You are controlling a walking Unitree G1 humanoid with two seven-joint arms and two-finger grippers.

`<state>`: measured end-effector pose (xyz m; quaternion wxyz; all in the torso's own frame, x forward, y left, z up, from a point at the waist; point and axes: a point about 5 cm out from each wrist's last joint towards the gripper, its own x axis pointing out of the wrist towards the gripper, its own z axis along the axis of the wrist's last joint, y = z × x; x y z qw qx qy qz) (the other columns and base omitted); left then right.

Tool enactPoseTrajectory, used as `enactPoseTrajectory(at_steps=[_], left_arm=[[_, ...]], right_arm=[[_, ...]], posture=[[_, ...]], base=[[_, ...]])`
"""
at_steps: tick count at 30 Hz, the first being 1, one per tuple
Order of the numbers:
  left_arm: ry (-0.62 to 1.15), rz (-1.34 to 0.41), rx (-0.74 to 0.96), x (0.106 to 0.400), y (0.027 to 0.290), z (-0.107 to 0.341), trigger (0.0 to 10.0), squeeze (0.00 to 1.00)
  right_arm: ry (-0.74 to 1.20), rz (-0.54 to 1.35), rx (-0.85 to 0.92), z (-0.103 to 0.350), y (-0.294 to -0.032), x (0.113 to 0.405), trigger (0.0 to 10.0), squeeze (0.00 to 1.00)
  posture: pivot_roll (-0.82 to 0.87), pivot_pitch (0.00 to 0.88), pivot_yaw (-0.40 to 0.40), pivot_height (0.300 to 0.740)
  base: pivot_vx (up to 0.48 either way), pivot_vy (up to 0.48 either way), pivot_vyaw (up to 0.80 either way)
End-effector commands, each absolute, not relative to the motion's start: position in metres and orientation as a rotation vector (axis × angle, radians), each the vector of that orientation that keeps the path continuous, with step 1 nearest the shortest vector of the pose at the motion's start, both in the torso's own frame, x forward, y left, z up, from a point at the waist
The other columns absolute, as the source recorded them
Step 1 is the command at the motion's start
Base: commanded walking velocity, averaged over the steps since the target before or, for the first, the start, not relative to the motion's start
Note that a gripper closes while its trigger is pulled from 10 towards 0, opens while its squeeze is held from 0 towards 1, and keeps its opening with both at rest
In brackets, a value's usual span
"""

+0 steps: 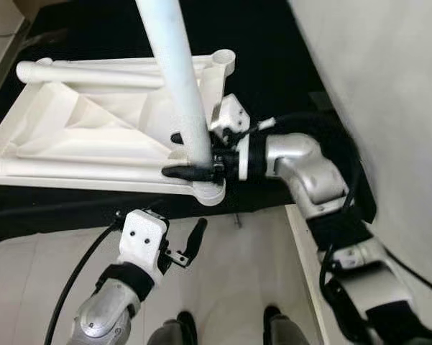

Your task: Building children table

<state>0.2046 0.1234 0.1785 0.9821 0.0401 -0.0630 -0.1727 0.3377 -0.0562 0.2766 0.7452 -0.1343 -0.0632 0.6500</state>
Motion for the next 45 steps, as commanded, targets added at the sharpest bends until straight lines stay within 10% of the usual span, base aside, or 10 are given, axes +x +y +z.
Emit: enactPoseTrajectory(at_steps=[1, 18, 24, 25, 29, 30, 37, 39, 40, 45], left_arm=[[-0.100, -0.342, 0.086, 0.202, 0.125, 0.174, 10.0, 0.00], [-0.105, -0.338, 0.086, 0.203, 0.126, 0.174, 10.0, 0.00], [-0.108, -0.339, 0.087, 0.205, 0.126, 0.173, 10.0, 0.00], [-0.108, -0.337, 0.087, 0.205, 0.126, 0.173, 10.0, 0.00], [-0.110, -0.332, 0.086, 0.205, 0.126, 0.174, 10.0, 0.00], [-0.110, -0.330, 0.085, 0.205, 0.126, 0.174, 10.0, 0.00], [-0.112, -0.333, 0.081, 0.205, 0.125, 0.175, 10.0, 0.00], [-0.112, -0.334, 0.081, 0.204, 0.125, 0.175, 10.0, 0.00], [-0.112, -0.334, 0.080, 0.204, 0.125, 0.175, 10.0, 0.00], [-0.108, -0.332, 0.082, 0.203, 0.126, 0.175, 10.0, 0.00]], right_arm=[[-0.131, 1.483, -0.286, 0.270, -0.054, 0.336, 0.0, 0.00], [0.109, 0.407, -0.097, 0.189, -0.089, 0.309, 0.0, 0.00], [0.053, 0.493, -0.082, 0.196, -0.068, 0.310, 0.0, 0.00], [0.033, 0.518, -0.066, 0.202, -0.064, 0.313, 9.3, 0.00], [-0.014, 0.579, -0.031, 0.216, -0.058, 0.315, 10.0, 0.00], [-0.028, 0.659, -0.011, 0.220, -0.055, 0.315, 10.0, 1.00], [-0.117, 1.182, -0.068, 0.243, -0.044, 0.296, 10.0, 1.00], [-0.119, 1.244, -0.117, 0.244, -0.047, 0.299, 10.0, 0.83], [-0.114, 1.298, -0.163, 0.247, -0.051, 0.304, 10.0, 0.00], [-0.096, 1.448, -0.249, 0.258, -0.054, 0.319, 10.0, 0.00]], posture=[[0.02, 0.329, 0.106, 0.740], [0.00, 0.318, 0.102, 0.740], [0.01, 0.310, 0.096, 0.740], [0.00, 0.311, 0.099, 0.740], [0.01, 0.317, 0.098, 0.740], [0.01, 0.315, 0.098, 0.740], [0.01, 0.320, 0.099, 0.740], [0.01, 0.322, 0.098, 0.740], [0.02, 0.322, 0.099, 0.740], [0.03, 0.320, 0.106, 0.740]], base=[[0.000, 0.000, 0.00], [0.000, 0.000, 0.00], [0.000, 0.000, 0.00], [0.000, 0.000, 0.00], [0.000, 0.000, 0.00], [0.000, 0.000, 0.00], [0.000, 0.000, 0.00], [0.000, 0.000, 0.00], [0.000, 0.000, 0.00], [0.000, 0.000, 0.00]])
